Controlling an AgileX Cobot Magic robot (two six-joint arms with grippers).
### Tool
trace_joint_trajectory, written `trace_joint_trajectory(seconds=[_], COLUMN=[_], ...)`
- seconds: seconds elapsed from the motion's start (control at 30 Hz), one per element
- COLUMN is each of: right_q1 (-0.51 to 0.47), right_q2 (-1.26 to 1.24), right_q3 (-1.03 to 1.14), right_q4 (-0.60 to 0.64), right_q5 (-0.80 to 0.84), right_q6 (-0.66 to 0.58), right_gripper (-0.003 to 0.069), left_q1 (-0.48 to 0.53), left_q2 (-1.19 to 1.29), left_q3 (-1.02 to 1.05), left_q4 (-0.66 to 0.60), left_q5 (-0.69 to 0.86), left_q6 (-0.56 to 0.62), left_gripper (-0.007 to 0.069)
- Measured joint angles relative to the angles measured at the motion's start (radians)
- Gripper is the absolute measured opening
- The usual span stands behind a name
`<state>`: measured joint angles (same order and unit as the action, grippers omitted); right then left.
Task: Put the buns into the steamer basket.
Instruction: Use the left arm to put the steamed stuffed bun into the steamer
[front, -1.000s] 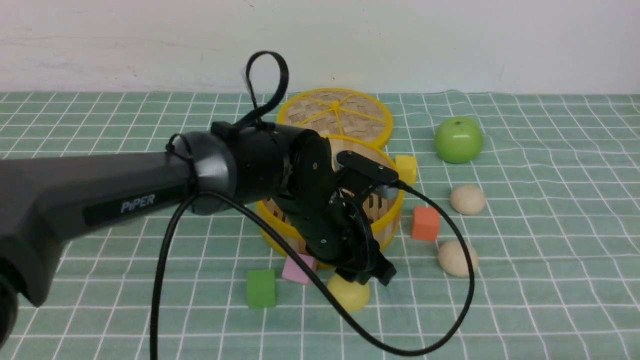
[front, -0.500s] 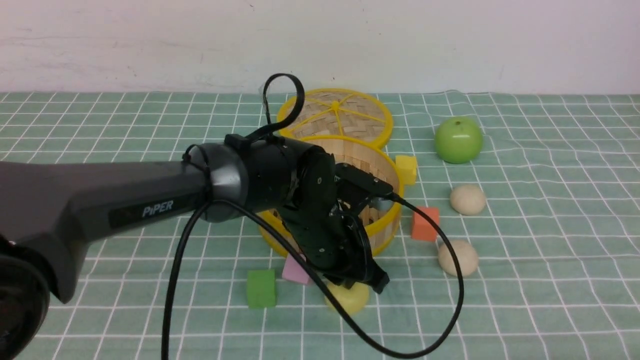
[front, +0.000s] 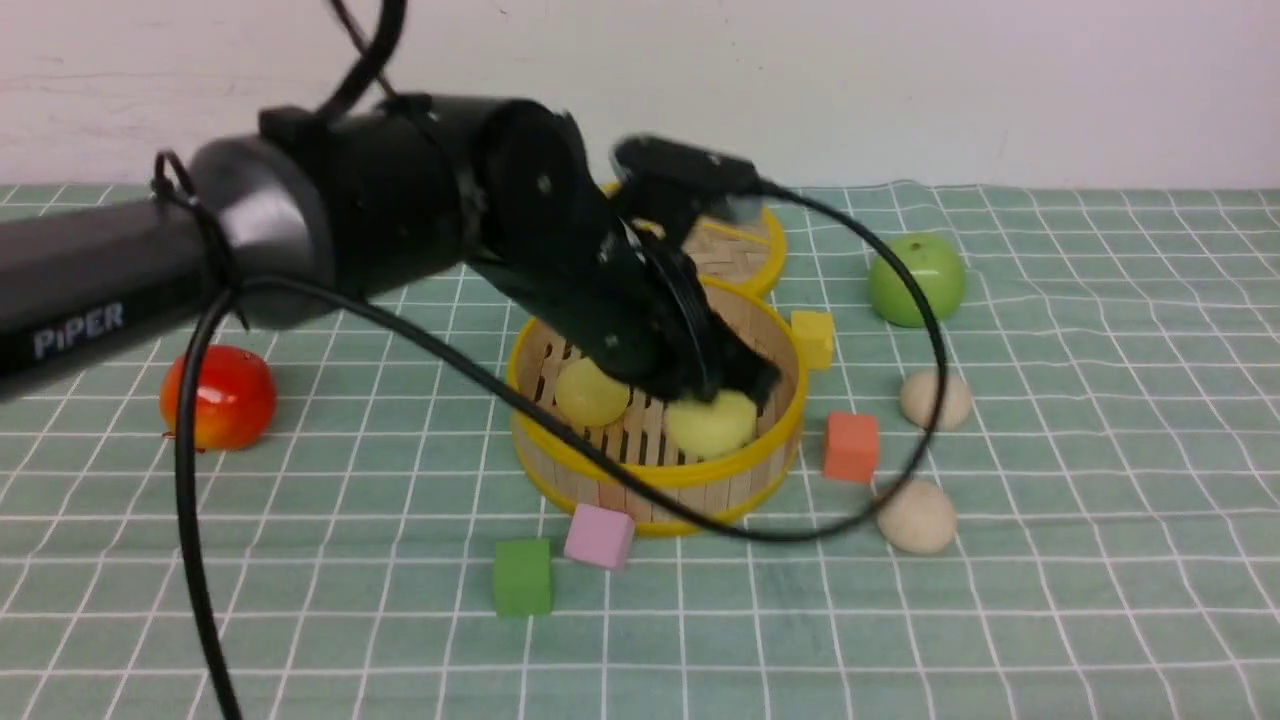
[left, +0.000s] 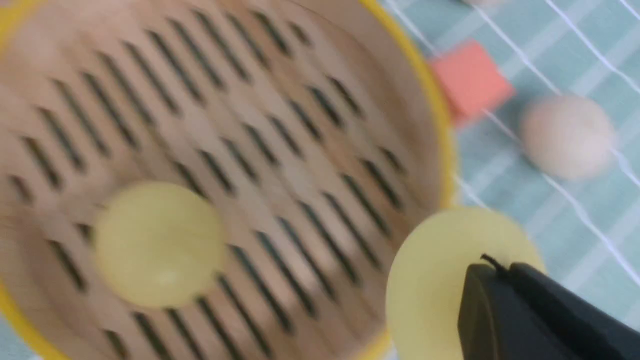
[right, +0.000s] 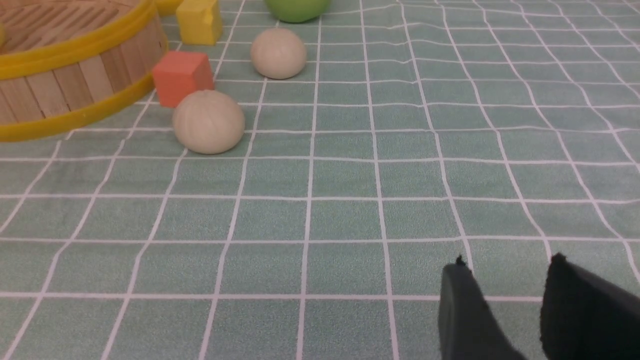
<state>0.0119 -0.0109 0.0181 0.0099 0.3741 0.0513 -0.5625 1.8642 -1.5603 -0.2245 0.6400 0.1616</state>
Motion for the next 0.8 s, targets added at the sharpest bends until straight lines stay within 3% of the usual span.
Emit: trace_joint_trajectory(seconds=[0.4, 0.57, 0.7, 0.8], right_q1=[0.0, 0.0, 0.0, 0.0], right_q2=[0.0, 0.0, 0.0, 0.0], right_q3=[0.0, 0.0, 0.0, 0.0], right_q4=[0.0, 0.0, 0.0, 0.0], right_q5=[0.0, 0.0, 0.0, 0.0], right_q6=[0.0, 0.0, 0.0, 0.0], right_gripper=[0.024, 0.024, 0.024, 0.024], left_q1=[0.084, 0.089, 0.089, 0.089], left_q2=[0.232, 0.232, 0.189, 0.111], left_q3=[-0.085, -0.089, -0.1, -0.108], left_q4=[0.005, 0.01, -0.018, -0.042], left_q5=[-0.038, -0.042, 0.028, 0.075], left_q6=[0.0, 0.0, -0.022, -0.047], left_gripper=[0.0013, 0.0147, 0.0351, 0.0407])
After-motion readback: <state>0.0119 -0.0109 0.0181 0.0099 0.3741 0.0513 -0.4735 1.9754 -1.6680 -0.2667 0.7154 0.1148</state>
